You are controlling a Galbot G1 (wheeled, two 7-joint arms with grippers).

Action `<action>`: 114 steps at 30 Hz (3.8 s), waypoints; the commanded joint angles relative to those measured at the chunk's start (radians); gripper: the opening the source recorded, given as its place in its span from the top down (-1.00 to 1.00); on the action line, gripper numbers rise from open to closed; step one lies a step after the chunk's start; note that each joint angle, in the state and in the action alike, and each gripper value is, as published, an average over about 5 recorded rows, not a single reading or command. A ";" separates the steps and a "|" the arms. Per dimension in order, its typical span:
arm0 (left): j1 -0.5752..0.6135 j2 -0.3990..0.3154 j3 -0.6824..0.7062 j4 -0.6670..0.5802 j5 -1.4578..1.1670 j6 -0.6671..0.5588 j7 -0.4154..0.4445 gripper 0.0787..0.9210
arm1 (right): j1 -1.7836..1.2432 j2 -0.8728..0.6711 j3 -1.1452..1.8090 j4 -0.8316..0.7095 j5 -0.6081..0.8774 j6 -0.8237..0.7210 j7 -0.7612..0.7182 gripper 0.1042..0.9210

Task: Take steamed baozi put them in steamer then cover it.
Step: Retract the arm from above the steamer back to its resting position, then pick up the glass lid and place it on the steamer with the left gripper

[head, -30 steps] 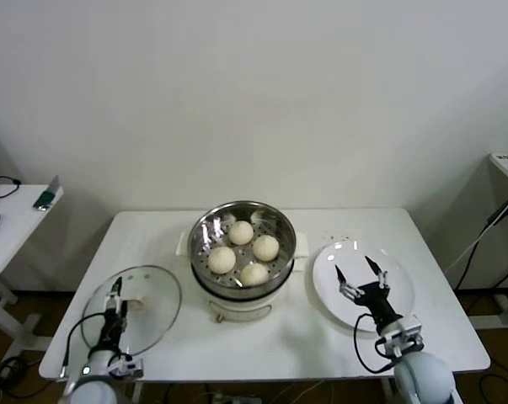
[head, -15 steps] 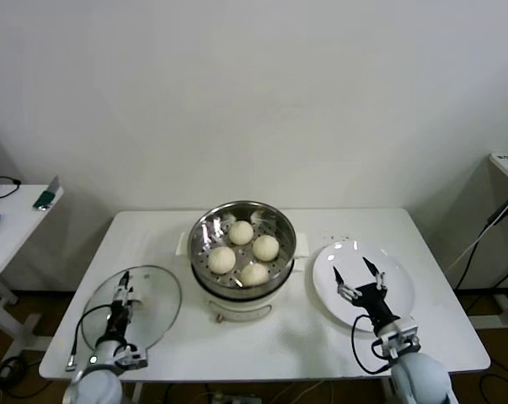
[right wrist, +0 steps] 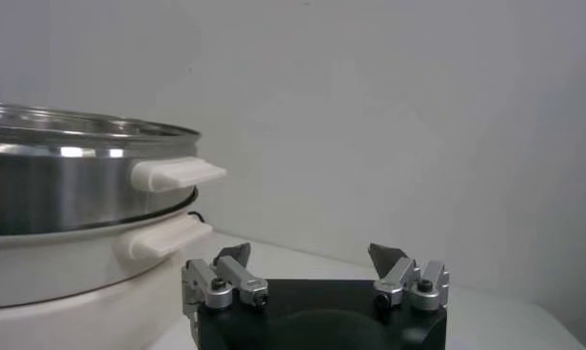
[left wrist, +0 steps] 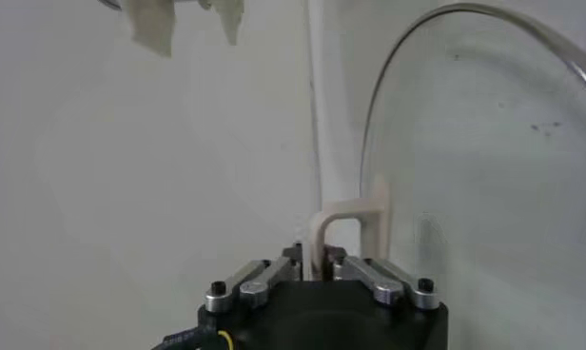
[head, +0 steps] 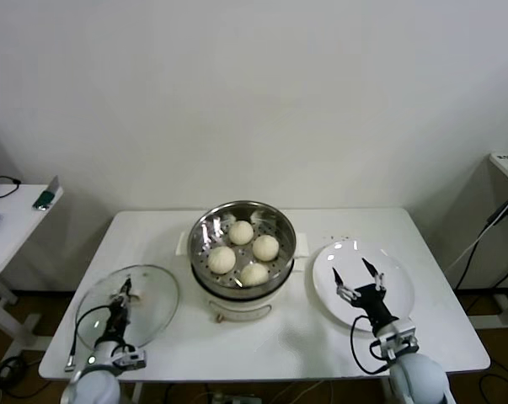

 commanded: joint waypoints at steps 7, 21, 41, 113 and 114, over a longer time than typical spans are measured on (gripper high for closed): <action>0.162 0.101 -0.030 -0.319 -0.087 0.134 0.012 0.83 | 0.006 -0.037 0.002 -0.004 0.001 0.000 0.002 -0.76; 0.261 0.255 -0.047 -0.677 -0.177 0.425 0.066 0.83 | 0.029 -0.056 0.015 -0.041 0.014 0.006 -0.003 -0.76; -0.377 0.359 0.588 -0.668 -0.125 0.693 0.414 0.83 | 0.119 -0.035 -0.034 -0.125 -0.014 0.004 -0.008 -0.76; -0.464 -0.168 0.733 -0.205 0.193 0.693 0.471 0.83 | 0.125 -0.008 0.025 -0.160 -0.048 0.028 -0.013 -0.76; -0.461 -0.169 0.733 -0.204 0.193 0.693 0.469 0.83 | 0.125 -0.008 0.025 -0.160 -0.046 0.028 -0.015 -0.76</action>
